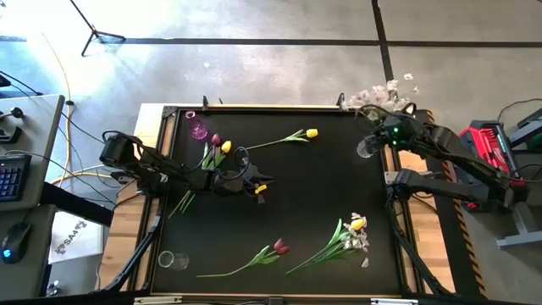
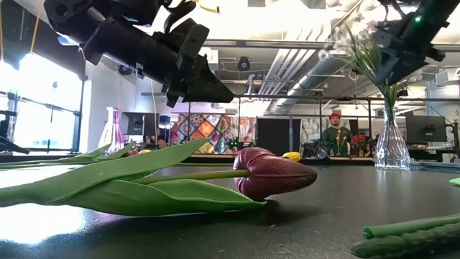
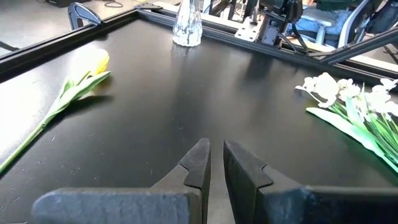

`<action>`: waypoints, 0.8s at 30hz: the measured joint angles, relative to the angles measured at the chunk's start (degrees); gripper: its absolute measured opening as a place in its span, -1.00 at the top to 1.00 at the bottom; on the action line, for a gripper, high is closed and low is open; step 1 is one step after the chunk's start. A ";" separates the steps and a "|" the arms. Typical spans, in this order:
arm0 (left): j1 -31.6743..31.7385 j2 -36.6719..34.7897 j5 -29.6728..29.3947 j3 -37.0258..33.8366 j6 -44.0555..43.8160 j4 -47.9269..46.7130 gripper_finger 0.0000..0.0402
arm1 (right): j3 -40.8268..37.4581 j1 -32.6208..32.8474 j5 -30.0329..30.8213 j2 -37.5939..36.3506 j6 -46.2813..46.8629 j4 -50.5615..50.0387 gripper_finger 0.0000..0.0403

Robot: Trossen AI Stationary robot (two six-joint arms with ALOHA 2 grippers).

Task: Sort flowers into vase by color
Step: Put the top white flowers into the top transparent vase, then put the white flowers into the top transparent vase

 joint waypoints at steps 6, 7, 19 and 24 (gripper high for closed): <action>0.00 0.00 -0.03 0.00 -0.50 0.00 0.84 | 0.00 -0.02 4.91 -0.09 5.05 -6.08 0.04; 0.00 0.00 -0.03 0.00 -0.52 0.01 0.84 | 0.00 -0.02 4.74 -0.09 5.22 -6.44 0.06; 0.00 0.00 0.51 0.00 -0.67 -3.66 0.84 | -3.57 0.00 -6.29 -0.56 0.69 -11.47 0.35; 0.00 0.00 0.56 0.00 -1.31 -5.31 0.84 | -9.49 0.21 -8.10 -1.01 2.31 -10.21 0.35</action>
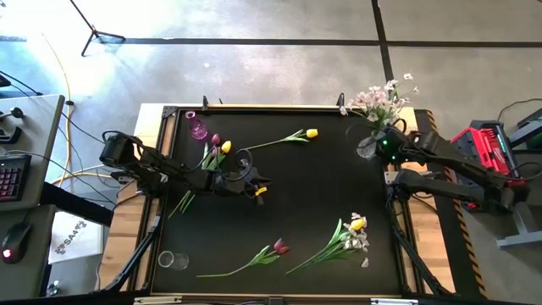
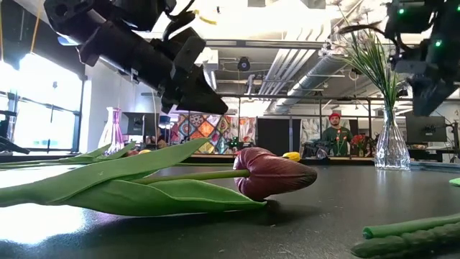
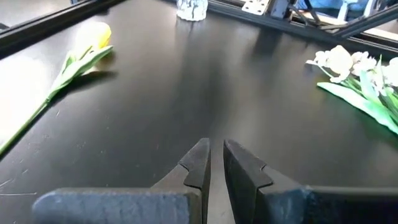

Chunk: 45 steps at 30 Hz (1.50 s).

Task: Sort flowers into vase by color
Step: Put the white flowers into the top transparent vase

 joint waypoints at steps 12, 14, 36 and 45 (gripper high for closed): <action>0.00 0.00 0.11 0.00 0.88 0.11 0.84 | 1.65 7.43 -7.10 0.66 5.51 10.37 0.35; 0.00 0.00 0.12 0.00 0.88 0.23 0.84 | 0.54 10.64 -8.65 1.41 6.65 14.62 0.35; -1.32 0.02 2.27 0.04 1.41 3.87 0.84 | 11.37 33.19 11.51 4.52 7.46 27.12 0.35; -3.67 13.17 11.10 7.53 4.79 18.61 0.84 | -1.20 40.36 -0.56 9.52 17.57 34.69 0.35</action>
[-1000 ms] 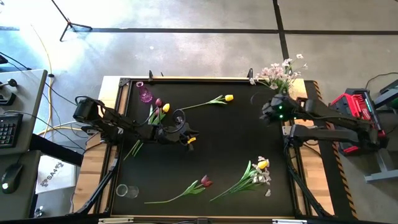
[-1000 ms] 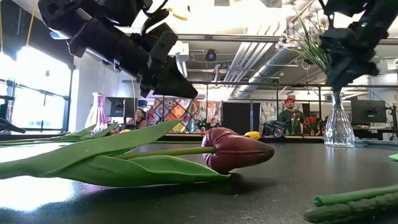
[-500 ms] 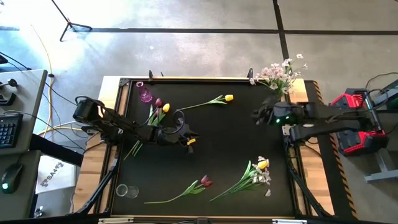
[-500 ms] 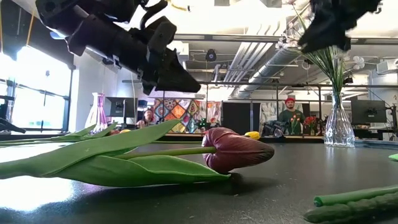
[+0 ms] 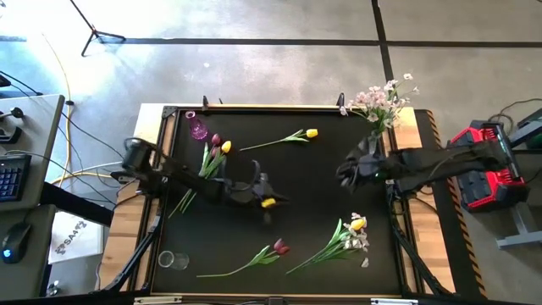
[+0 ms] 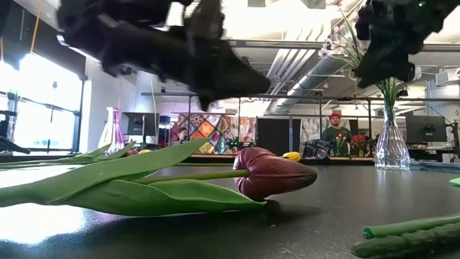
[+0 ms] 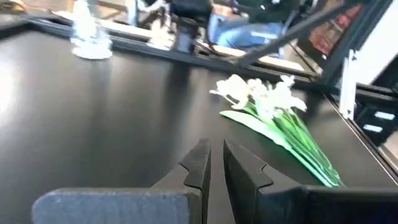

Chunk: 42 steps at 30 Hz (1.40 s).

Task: Sort flowers into vase by color
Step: Put the white flowers into the top transparent vase

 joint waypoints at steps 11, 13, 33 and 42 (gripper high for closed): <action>-2.37 14.73 13.37 24.33 3.08 -15.19 0.45 | -1.40 14.58 5.10 1.61 11.07 -3.08 0.35; -3.27 16.04 14.34 26.68 4.26 -17.12 0.35 | -1.42 17.10 7.05 1.70 13.52 -5.50 0.35; -10.06 31.02 8.88 45.28 5.12 -24.85 0.21 | -1.42 30.40 13.23 11.91 29.20 -6.18 0.35; -9.98 35.05 4.43 48.88 6.61 -27.12 0.34 | -1.42 34.62 13.46 17.32 37.00 -2.80 0.35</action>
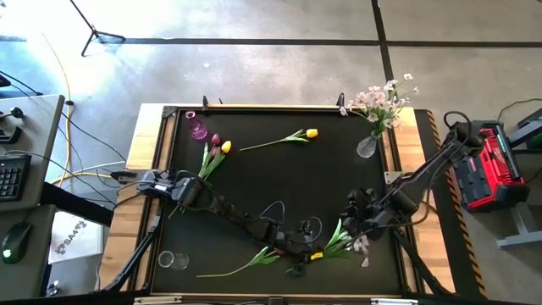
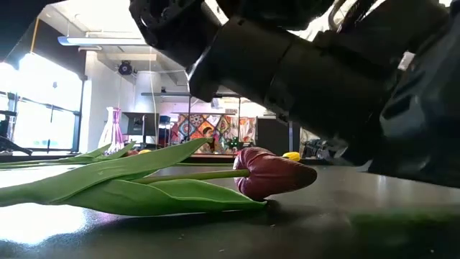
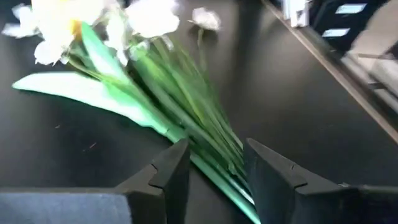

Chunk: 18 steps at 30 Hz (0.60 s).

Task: Sort flowers into vase by color
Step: Put the white flowers into the top transparent vase

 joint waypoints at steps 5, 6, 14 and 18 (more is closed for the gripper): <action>0.35 -0.26 -4.89 0.19 -0.90 -4.36 0.47 | 0.02 1.27 0.43 1.81 3.34 1.74 0.35; 0.47 -0.31 -5.95 0.20 -1.08 -4.88 0.51 | 0.02 1.37 0.44 2.11 3.46 2.65 0.35; 0.58 -1.16 -8.20 -0.01 -1.44 -5.11 0.88 | 0.07 1.91 0.80 4.31 4.93 6.92 0.35; 0.58 -3.07 -9.55 -0.10 -1.46 -8.31 0.98 | 0.07 2.61 0.73 5.03 5.18 6.80 0.35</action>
